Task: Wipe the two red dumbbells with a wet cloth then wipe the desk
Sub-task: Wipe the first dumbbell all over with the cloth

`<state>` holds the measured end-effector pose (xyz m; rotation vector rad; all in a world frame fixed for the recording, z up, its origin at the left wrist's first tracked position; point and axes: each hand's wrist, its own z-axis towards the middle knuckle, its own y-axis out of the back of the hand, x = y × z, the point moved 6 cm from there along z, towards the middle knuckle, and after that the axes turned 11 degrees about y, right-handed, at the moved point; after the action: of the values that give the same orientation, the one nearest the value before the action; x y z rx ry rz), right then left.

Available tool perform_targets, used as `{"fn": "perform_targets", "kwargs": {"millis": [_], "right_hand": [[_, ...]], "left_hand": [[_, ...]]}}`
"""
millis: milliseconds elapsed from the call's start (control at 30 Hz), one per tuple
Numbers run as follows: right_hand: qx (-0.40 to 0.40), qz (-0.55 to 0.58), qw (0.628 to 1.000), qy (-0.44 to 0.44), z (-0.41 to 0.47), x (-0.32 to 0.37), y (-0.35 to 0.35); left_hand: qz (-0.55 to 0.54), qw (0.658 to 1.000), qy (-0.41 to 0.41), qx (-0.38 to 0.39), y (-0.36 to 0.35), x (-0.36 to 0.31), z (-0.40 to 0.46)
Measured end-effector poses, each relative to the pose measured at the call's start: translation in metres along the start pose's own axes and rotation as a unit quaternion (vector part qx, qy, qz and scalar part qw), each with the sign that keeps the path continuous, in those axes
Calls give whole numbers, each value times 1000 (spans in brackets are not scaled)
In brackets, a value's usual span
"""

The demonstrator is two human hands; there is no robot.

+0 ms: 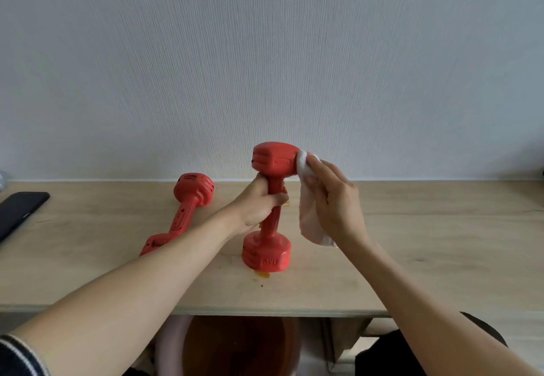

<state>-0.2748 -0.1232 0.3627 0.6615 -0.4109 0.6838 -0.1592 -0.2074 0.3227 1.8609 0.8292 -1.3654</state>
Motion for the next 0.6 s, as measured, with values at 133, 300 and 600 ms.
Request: {"fn": "perform_targets", "kwargs": {"millis": [133, 300, 600], "right_hand": [[46, -129, 988, 75, 5, 32, -2], [57, -129, 990, 23, 8, 19, 1], [57, -84, 993, -64, 3, -7, 3]], "left_hand": [[18, 1000, -6, 1, 1, -1, 0], [24, 1000, -1, 5, -3, 0, 0], [16, 1000, 0, 16, 1, -2, -5]]}}
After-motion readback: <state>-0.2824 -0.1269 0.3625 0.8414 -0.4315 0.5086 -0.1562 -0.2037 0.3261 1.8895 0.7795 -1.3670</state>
